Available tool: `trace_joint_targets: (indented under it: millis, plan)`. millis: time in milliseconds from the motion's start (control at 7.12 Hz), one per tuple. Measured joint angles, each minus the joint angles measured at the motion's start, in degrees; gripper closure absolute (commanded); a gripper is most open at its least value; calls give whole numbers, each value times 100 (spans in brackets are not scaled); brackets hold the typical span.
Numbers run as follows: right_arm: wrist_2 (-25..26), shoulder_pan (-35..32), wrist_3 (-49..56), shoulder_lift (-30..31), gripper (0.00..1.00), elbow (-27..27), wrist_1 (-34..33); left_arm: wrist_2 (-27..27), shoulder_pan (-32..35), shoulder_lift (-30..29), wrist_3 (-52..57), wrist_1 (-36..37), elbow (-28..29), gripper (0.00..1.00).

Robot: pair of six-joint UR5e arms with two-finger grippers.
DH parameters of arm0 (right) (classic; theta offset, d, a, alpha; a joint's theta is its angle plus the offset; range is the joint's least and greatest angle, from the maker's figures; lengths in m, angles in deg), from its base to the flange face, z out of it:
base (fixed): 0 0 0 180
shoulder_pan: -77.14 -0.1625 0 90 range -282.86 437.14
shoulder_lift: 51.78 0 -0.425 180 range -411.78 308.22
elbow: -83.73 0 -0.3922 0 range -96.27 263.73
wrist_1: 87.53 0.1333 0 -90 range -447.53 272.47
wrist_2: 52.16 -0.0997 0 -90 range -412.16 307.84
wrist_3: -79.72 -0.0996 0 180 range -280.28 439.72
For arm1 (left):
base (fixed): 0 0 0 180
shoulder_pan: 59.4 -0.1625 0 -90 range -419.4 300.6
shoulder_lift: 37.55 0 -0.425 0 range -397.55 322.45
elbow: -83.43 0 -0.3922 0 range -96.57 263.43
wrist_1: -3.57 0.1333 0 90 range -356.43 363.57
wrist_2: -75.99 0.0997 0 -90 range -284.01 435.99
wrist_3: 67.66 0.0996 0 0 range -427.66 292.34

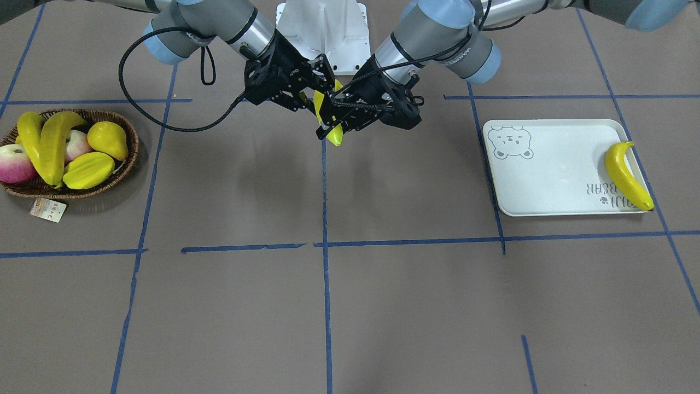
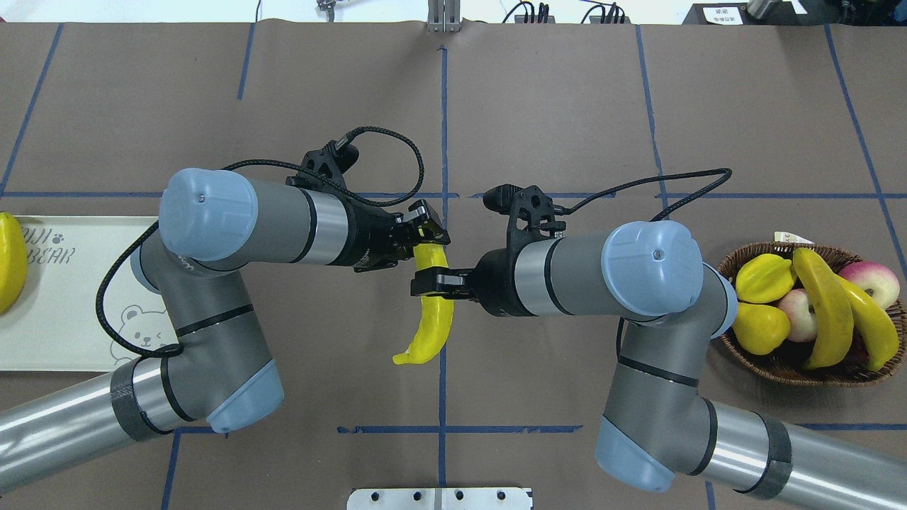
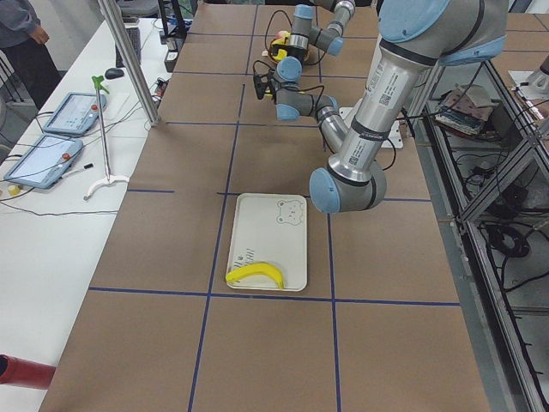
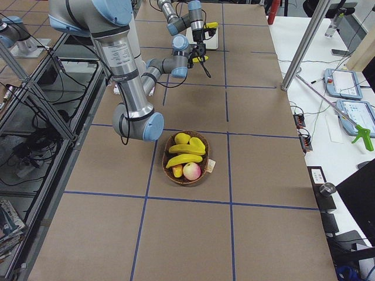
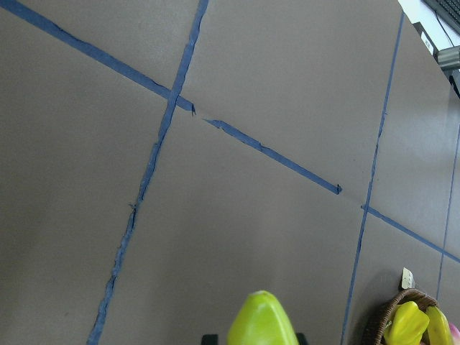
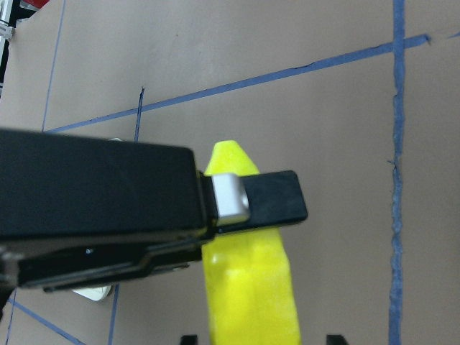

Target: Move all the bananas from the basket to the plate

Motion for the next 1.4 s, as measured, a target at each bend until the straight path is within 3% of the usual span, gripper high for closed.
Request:
trace_joint_targets:
  millis: [421,702,1404]
  plan:
    - [-22,-66,6,18,1,25,-42,10,46,101,10,19,-17,100]
    - [-55,-78,18,47,1,188,-619,36,222,323,80,317,-44,100]
    - [-663,-585,387,138,0,1324,-3465,56,727,768,910,3651,-1102,99]
